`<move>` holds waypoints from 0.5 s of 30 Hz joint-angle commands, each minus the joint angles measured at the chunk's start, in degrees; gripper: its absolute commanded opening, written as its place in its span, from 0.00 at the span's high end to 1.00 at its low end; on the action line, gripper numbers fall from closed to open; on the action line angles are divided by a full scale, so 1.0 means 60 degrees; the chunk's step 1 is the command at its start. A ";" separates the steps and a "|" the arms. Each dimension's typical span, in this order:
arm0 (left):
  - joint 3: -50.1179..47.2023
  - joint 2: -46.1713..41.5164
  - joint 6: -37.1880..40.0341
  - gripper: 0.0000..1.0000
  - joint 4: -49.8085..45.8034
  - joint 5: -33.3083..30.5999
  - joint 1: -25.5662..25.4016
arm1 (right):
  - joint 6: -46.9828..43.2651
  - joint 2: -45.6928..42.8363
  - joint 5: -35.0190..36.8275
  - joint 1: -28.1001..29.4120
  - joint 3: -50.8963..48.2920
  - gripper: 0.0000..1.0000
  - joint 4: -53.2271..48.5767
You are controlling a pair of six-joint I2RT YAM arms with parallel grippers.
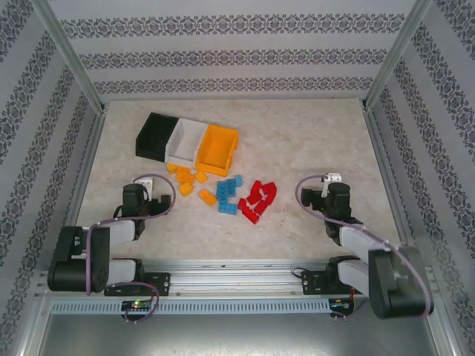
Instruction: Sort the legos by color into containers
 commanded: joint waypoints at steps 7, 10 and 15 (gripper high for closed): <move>0.1435 0.2475 0.0045 0.00 0.4611 -0.0005 -0.0212 | -0.0724 0.3357 -0.0614 -0.0450 0.1672 0.02 0.4488; 0.1427 0.2488 0.0046 0.00 0.4602 -0.0002 -0.0208 | -0.0664 0.3370 -0.0783 -0.0521 0.1672 0.02 0.4514; 0.1450 0.2475 0.0031 0.00 0.4587 0.0007 -0.0209 | -0.0640 0.3375 -0.0841 -0.0559 0.1686 0.02 0.4494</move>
